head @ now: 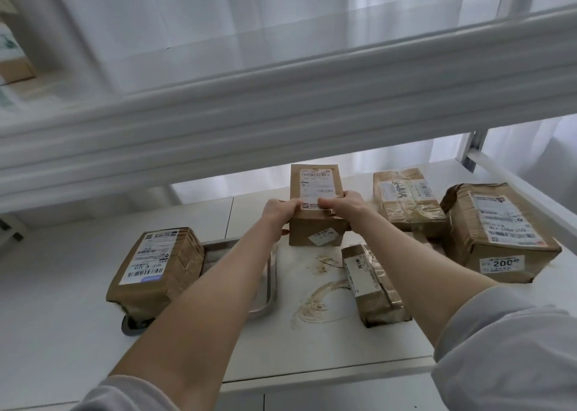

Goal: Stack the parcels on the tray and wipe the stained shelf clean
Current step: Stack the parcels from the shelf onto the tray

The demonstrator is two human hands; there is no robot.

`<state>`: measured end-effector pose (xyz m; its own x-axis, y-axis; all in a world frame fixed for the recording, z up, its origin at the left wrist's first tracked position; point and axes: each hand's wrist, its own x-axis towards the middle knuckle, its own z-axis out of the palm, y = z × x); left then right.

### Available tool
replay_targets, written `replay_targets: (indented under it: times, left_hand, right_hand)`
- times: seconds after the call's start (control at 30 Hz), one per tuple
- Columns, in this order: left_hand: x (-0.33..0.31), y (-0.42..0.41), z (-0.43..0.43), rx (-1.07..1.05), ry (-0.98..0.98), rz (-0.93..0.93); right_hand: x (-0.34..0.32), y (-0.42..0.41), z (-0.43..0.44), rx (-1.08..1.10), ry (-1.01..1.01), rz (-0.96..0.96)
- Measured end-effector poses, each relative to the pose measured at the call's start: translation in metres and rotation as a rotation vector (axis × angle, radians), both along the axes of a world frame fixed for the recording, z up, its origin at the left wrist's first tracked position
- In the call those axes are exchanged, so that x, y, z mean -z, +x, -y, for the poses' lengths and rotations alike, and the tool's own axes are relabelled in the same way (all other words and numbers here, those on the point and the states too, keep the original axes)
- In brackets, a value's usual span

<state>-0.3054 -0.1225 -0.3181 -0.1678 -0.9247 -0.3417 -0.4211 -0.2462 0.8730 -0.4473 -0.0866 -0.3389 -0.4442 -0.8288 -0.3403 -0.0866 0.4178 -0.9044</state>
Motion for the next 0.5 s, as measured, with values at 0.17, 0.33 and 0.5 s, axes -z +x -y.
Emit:
replay_targets:
  times: [0.17, 0.33, 0.5]
  left_hand:
    - [-0.009, 0.027, -0.008, -0.110, -0.048, -0.022]
    - [-0.012, 0.054, -0.027, -0.180, -0.074, -0.003]
    - [-0.019, 0.076, -0.053, -0.225, -0.063, -0.020]
  right_hand:
    - [-0.011, 0.028, -0.009, -0.070, -0.061, 0.061]
    - [-0.019, 0.054, -0.027, -0.134, -0.083, 0.061]
    - [-0.025, 0.074, -0.048, -0.188, -0.097, 0.101]
